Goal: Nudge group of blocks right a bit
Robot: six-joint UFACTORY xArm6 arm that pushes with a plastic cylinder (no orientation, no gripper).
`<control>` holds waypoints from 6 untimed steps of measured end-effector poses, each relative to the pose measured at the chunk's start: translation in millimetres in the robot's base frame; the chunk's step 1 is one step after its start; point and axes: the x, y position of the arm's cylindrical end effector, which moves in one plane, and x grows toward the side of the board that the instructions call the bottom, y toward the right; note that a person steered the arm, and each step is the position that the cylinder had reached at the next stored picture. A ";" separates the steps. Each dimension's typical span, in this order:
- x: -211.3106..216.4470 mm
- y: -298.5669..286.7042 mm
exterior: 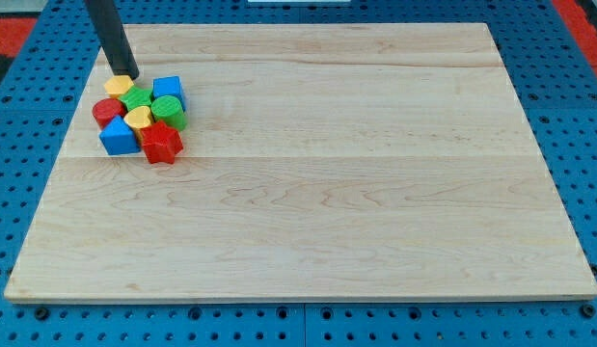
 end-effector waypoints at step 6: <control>20.2 -69.2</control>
